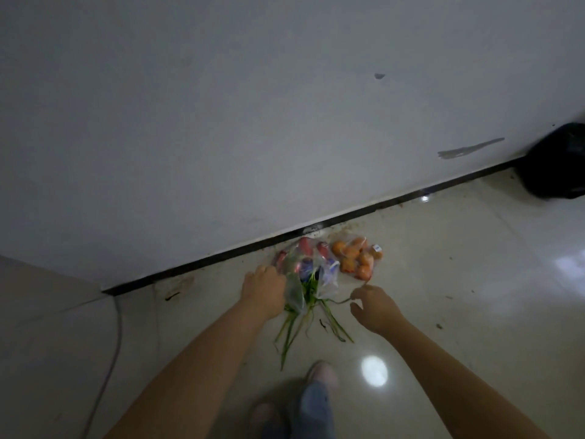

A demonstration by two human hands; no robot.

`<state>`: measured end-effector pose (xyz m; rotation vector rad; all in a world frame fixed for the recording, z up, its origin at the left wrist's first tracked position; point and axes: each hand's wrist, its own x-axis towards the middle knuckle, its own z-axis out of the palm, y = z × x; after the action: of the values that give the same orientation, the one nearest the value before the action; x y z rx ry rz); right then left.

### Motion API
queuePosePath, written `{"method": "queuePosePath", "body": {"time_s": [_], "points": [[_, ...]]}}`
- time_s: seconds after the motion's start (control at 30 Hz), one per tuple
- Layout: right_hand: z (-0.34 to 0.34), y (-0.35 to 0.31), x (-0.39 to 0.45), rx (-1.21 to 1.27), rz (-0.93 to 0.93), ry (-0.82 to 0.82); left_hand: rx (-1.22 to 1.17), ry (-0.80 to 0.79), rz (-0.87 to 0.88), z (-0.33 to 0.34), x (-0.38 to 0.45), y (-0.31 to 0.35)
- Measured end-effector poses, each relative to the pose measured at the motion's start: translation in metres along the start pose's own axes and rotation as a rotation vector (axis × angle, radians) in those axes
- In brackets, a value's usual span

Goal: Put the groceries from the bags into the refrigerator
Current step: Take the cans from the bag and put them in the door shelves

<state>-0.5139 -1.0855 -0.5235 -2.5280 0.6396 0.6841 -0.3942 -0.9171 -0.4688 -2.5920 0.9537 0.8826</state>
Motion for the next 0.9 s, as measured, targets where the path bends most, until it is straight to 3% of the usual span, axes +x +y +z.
{"method": "queuePosePath", "body": {"time_s": [0.17, 0.37, 0.57, 0.7, 0.77, 0.83, 0.9], "points": [[0.027, 0.019, 0.078, 0.034, 0.089, -0.092, 0.007, -0.068, 0.044, 0.018, 0.082, -0.009], [0.088, 0.033, 0.167, 0.005, 0.084, -0.072, 0.012, -0.118, 0.149, 0.067, 0.19, -0.011], [0.19, 0.057, 0.274, -0.111, -0.028, -0.013, -0.046, -0.186, 0.112, 0.183, 0.312, -0.008], [0.258, 0.084, 0.347, -0.304, -0.11, 0.046, 0.005, -0.107, 0.174, 0.266, 0.391, -0.011], [0.284, 0.096, 0.375, -0.432, -0.136, 0.023, 0.036, -0.052, 0.321, 0.298, 0.432, -0.009], [0.306, 0.11, 0.401, -0.523, -0.186, 0.02, 0.107, 0.089, 0.633, 0.328, 0.468, -0.006], [0.324, 0.126, 0.422, -0.558, -0.235, 0.033, 0.344, 0.186, 0.903, 0.349, 0.492, -0.006]]}}
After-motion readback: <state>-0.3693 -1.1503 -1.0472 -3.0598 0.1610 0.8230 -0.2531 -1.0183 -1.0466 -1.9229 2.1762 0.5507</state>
